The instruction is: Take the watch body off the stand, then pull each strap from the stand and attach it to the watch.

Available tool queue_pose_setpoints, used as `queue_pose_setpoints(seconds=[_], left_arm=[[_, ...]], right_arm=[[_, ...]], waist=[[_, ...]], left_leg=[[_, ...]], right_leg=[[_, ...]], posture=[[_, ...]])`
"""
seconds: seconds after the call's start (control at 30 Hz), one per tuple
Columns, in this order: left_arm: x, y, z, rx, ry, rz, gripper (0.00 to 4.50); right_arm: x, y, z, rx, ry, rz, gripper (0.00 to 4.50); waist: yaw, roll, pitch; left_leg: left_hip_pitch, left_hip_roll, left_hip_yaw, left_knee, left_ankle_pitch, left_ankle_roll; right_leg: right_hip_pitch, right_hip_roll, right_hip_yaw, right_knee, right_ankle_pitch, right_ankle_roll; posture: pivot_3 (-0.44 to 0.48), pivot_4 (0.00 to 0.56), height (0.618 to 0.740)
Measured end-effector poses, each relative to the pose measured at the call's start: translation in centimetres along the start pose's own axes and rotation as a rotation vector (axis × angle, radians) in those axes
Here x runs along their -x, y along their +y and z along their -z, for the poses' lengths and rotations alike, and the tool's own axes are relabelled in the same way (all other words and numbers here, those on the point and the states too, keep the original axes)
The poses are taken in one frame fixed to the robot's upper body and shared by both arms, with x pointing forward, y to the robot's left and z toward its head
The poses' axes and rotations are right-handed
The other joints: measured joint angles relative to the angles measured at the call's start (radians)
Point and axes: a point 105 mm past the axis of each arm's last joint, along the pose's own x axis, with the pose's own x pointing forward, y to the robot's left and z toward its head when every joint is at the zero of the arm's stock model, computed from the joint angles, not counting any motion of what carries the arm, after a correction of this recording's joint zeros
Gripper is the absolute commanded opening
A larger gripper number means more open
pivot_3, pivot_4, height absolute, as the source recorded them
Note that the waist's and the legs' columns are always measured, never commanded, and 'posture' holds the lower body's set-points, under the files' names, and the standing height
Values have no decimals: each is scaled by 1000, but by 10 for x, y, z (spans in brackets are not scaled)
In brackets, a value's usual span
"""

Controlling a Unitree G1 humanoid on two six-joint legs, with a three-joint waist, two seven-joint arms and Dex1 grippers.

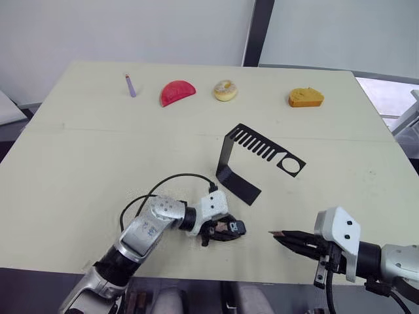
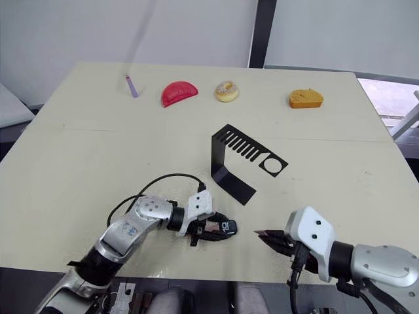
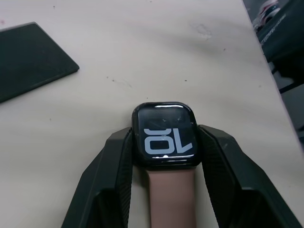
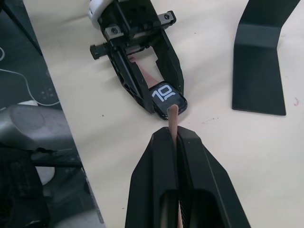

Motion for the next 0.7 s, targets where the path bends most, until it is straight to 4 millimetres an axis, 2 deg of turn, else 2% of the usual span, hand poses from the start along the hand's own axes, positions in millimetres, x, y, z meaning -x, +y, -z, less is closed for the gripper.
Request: queue_pose_setpoints(seconds=[0.13, 0.37, 0.7], left_arm=[[13, -6, -9, 252, 1, 137, 1596], [25, 2, -21, 526, -40, 219, 1596], [23, 3, -27, 610, -66, 229, 1596]], right_arm=[[-8, -3, -2, 71, -3, 27, 0], [-23, -1, -1, 257, 32, 31, 0], [-35, 1, -5, 356, 14, 43, 0]], waist=[[-5, 0, 0], [-3, 0, 0], [-3, 0, 0]], left_leg=[[0, 0, 0, 3, 0, 0], [-1, 0, 0, 6, 0, -1], [-1, 0, 0, 8, -1, -1]], right_leg=[[-1, 0, 0, 4, 0, -1], [-2, 0, 0, 6, -1, -1], [-3, 0, 0, 8, -1, -1]], posture=[[0, 150, 737], [0, 150, 737], [0, 150, 737]])
